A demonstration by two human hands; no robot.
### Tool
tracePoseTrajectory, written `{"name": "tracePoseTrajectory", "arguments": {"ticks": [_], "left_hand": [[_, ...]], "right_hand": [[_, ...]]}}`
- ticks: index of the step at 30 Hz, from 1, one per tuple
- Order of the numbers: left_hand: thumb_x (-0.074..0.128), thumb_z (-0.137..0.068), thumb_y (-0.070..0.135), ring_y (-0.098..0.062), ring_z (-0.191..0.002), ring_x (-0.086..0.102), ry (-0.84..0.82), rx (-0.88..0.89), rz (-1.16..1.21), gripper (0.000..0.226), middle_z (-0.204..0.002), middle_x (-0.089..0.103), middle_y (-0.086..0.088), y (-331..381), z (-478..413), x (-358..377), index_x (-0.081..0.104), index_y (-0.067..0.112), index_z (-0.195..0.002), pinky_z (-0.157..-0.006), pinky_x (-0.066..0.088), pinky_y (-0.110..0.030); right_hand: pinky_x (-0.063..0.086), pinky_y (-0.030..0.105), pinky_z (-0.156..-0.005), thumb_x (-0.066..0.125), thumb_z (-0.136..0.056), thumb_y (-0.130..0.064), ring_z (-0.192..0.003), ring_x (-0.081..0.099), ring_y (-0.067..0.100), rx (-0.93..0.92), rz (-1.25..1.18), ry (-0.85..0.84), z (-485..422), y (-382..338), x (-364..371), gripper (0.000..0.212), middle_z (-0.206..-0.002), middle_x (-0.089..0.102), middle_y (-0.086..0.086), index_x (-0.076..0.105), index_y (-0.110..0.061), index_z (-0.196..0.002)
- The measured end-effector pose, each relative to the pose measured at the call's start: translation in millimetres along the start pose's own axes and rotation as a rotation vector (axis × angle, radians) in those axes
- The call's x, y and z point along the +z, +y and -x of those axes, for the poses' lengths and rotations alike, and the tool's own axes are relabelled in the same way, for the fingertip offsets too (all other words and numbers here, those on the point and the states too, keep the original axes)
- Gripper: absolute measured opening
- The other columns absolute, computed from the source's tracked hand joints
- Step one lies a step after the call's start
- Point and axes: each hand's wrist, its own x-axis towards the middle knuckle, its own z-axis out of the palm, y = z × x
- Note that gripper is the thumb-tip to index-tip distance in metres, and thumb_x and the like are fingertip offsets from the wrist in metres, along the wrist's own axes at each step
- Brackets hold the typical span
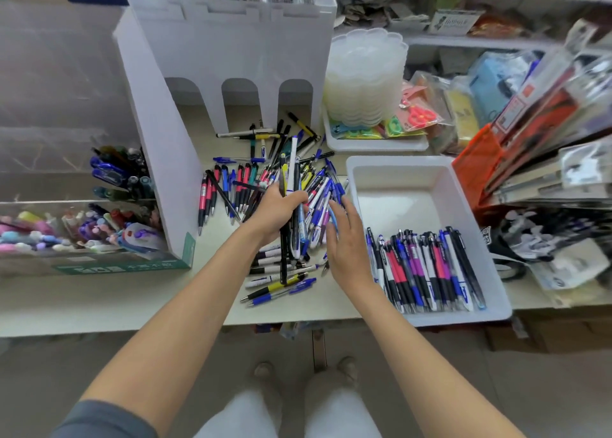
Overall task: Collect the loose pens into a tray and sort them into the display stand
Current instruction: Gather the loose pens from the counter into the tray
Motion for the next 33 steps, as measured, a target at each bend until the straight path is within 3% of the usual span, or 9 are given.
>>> {"name": "tracePoseTrajectory", "arguments": {"ticks": [4, 8, 14, 18, 24, 26, 28, 31, 33], "left_hand": [[0.062, -0.092, 0.012, -0.013, -0.06, 0.062, 0.162, 0.018, 0.197, 0.021, -0.068, 0.064, -0.003, 12.9, -1.1, 34.8, 0.054, 0.002, -0.109, -0.063, 0.054, -0.032], [0.063, -0.09, 0.01, -0.013, -0.062, 0.064, 0.344, 0.033, 0.523, 0.032, -0.079, 0.065, -0.007, 27.2, -1.2, 80.7, 0.044, 0.004, -0.115, -0.056, 0.054, -0.029], [0.079, -0.046, 0.029, -0.031, -0.081, 0.068, 0.342, 0.037, 0.552, 0.073, -0.096, 0.069, -0.023, 11.4, 4.3, 161.3, 0.056, -0.001, -0.109, -0.078, 0.058, -0.045], [0.077, -0.076, 0.008, -0.018, -0.068, 0.068, 0.192, 0.017, 0.544, 0.015, -0.073, 0.072, -0.006, 2.2, 11.0, 182.3, 0.067, 0.009, -0.087, -0.065, 0.057, -0.03], [0.069, -0.089, 0.004, -0.02, -0.075, 0.067, 0.145, 0.011, 0.364, 0.016, -0.071, 0.069, -0.004, -12.5, 12.7, 178.0, 0.059, 0.007, -0.102, -0.085, 0.058, -0.046], [0.069, -0.091, 0.008, -0.02, -0.077, 0.063, 0.07, 0.039, 0.192, 0.012, -0.074, 0.066, -0.004, -13.2, 18.4, 176.1, 0.059, 0.012, -0.096, -0.075, 0.057, -0.035], [0.069, -0.092, 0.012, -0.014, -0.076, 0.062, -0.022, 0.043, -0.013, 0.017, -0.08, 0.066, -0.001, -12.1, 23.8, 179.7, 0.055, 0.021, -0.095, -0.066, 0.053, -0.022], [0.072, -0.089, 0.023, -0.01, -0.098, 0.066, -0.174, 0.064, -0.187, 0.043, -0.113, 0.066, -0.001, -13.4, 22.6, 188.4, 0.05, 0.019, -0.126, -0.09, 0.056, -0.035], [0.073, -0.089, 0.025, -0.011, -0.115, 0.06, -0.186, 0.086, -0.23, 0.063, -0.131, 0.056, 0.002, -13.6, 24.4, 192.5, 0.037, 0.015, -0.14, -0.1, 0.051, -0.035]], "right_hand": [[0.019, 0.003, -0.106, 0.031, -0.104, -0.033, -0.133, 0.024, -0.015, 0.018, -0.175, 0.1, -3.0, 4.0, -32.9, 0.046, -0.149, 0.038, -0.001, 0.046, -0.012, -0.142], [0.037, 0.018, -0.103, 0.03, -0.094, -0.055, -0.128, 0.044, 0.001, 0.133, -0.461, 0.143, -7.4, 8.4, -57.2, 0.058, -0.139, 0.047, -0.005, 0.046, -0.022, -0.139], [0.04, 0.036, -0.102, 0.028, -0.108, -0.03, -0.124, 0.053, 0.018, 0.498, -0.807, 0.28, -37.7, 24.1, -92.3, 0.037, -0.119, 0.056, -0.007, 0.044, -0.018, -0.139], [0.039, 0.035, -0.106, 0.025, -0.108, -0.035, -0.128, 0.049, 0.016, 0.506, -0.799, 0.085, -31.8, 58.3, -98.7, 0.039, -0.138, 0.049, 0.002, 0.042, -0.022, -0.142], [0.037, 0.027, -0.102, 0.042, -0.091, -0.059, -0.128, 0.048, 0.017, 0.415, -0.789, -0.134, -43.3, 79.2, -125.0, 0.063, -0.133, 0.05, 0.001, 0.036, -0.027, -0.145], [0.038, 0.021, -0.092, 0.057, -0.075, -0.063, -0.121, 0.054, 0.016, 0.326, -0.735, -0.186, -61.9, 71.7, -142.7, 0.085, -0.128, 0.054, 0.006, 0.028, -0.029, -0.148], [0.04, 0.023, -0.091, 0.072, -0.074, -0.053, -0.119, 0.056, 0.015, 0.268, -0.69, -0.242, -79.4, 59.2, -152.5, 0.097, -0.127, 0.056, 0.007, 0.017, -0.035, -0.152], [0.048, 0.037, -0.098, 0.08, -0.077, -0.038, -0.127, 0.051, 0.022, 0.144, -0.534, -0.27, -92.1, 48.8, -153.2, 0.103, -0.143, 0.046, 0.008, 0.008, -0.056, -0.148], [0.057, 0.041, -0.088, 0.073, -0.083, -0.019, -0.108, 0.06, 0.022, 0.095, -0.486, -0.266, -93.1, 53.1, -151.6, 0.092, -0.135, 0.05, 0.01, 0.016, -0.059, -0.144]]}}
